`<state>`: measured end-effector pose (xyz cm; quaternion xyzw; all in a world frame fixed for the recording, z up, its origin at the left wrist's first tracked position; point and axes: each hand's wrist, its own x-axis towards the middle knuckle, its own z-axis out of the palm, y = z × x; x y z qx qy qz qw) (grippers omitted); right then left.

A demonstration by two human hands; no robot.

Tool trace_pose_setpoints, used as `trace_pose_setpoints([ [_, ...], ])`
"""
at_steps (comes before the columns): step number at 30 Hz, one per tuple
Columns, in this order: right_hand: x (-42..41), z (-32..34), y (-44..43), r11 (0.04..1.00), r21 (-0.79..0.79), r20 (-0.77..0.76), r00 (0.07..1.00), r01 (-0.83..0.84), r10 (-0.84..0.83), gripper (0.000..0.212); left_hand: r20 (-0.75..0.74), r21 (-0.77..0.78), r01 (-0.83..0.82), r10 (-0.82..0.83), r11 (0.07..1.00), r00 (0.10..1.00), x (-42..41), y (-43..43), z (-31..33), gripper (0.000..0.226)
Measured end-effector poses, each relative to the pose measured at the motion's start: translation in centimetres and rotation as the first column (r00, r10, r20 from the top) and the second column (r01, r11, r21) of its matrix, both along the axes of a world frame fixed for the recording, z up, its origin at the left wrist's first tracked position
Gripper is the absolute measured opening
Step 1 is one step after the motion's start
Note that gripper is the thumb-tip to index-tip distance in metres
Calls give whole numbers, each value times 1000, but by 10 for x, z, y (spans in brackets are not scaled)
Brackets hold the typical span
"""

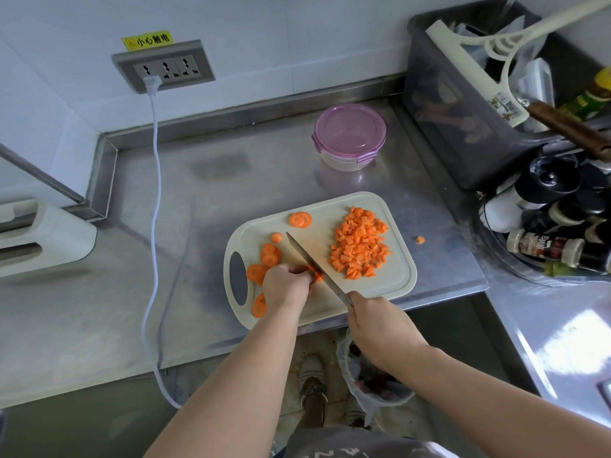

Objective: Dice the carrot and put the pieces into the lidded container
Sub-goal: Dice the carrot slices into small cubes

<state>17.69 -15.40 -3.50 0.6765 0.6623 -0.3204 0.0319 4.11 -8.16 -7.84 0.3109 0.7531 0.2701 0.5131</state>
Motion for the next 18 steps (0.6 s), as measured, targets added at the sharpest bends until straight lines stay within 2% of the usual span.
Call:
trace_pose_setpoints([
  [18, -7, 1, 3, 994, -102, 101, 994, -37, 48, 25, -40, -7, 0, -1, 1000, 999, 0, 1, 1, 16],
])
